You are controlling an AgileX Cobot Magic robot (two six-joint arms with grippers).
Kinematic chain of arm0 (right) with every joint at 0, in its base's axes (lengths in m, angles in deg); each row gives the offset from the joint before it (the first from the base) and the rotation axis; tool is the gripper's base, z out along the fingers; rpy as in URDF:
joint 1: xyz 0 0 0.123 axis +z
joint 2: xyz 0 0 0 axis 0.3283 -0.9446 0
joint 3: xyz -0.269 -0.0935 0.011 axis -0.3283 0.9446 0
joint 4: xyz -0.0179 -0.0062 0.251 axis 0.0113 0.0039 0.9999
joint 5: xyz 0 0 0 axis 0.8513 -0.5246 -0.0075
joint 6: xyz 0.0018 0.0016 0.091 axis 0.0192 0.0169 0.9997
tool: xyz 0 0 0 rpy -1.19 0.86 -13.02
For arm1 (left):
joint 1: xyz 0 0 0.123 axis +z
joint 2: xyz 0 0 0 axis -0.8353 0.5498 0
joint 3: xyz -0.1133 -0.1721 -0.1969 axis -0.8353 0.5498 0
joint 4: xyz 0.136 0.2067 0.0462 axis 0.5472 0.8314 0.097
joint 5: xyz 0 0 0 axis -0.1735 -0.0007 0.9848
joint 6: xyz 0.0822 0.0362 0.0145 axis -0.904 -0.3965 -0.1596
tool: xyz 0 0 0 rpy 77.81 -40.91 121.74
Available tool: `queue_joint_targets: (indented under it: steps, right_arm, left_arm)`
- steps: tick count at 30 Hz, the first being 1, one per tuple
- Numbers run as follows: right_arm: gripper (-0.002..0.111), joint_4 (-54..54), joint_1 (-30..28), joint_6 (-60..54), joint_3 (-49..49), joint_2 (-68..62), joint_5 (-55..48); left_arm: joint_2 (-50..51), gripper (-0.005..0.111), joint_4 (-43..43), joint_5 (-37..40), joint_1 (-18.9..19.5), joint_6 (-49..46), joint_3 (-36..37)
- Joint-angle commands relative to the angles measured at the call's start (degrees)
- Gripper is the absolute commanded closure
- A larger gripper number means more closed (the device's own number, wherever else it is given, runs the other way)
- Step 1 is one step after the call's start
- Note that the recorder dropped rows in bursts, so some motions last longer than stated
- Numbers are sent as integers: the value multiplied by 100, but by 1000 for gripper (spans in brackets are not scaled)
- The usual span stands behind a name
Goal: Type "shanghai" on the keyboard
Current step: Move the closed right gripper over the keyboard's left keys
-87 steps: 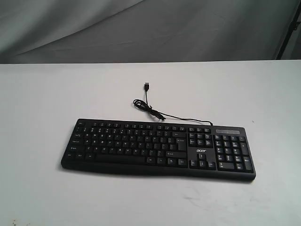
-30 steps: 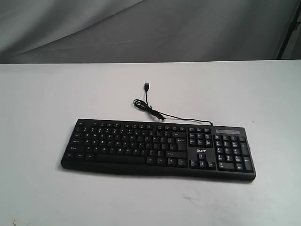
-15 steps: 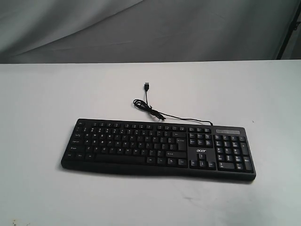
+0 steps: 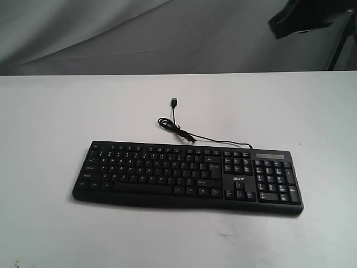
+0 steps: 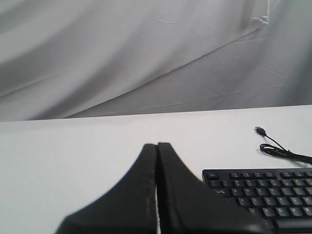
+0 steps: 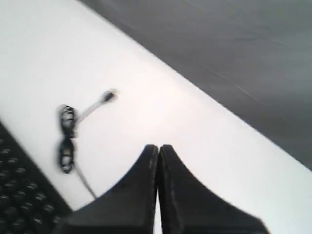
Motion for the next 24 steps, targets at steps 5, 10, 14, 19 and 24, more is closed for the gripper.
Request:
queue_joint_targets:
  steps: [5, 10, 14, 19, 24]
  right_arm:
    - [108, 107, 1688, -695, -117, -821, -26]
    - [108, 146, 2500, -1248, -117, -1497, 31]
    - [108, 146, 2960, -1521, -117, -1976, 619]
    - [108, 146, 3355, -1709, -163, -2454, 1125]
    - [108, 274, 3411, -1466, -865, -3050, 695]
  left_arm:
    - [-14, 107, 0, -34, -37, 15, 10]
    - [-14, 107, 0, -34, -37, 15, 10]
    - [-14, 107, 0, -34, -37, 15, 10]
    - [-14, 107, 0, -34, -37, 15, 10]
    - [-14, 107, 0, -34, -37, 15, 10]
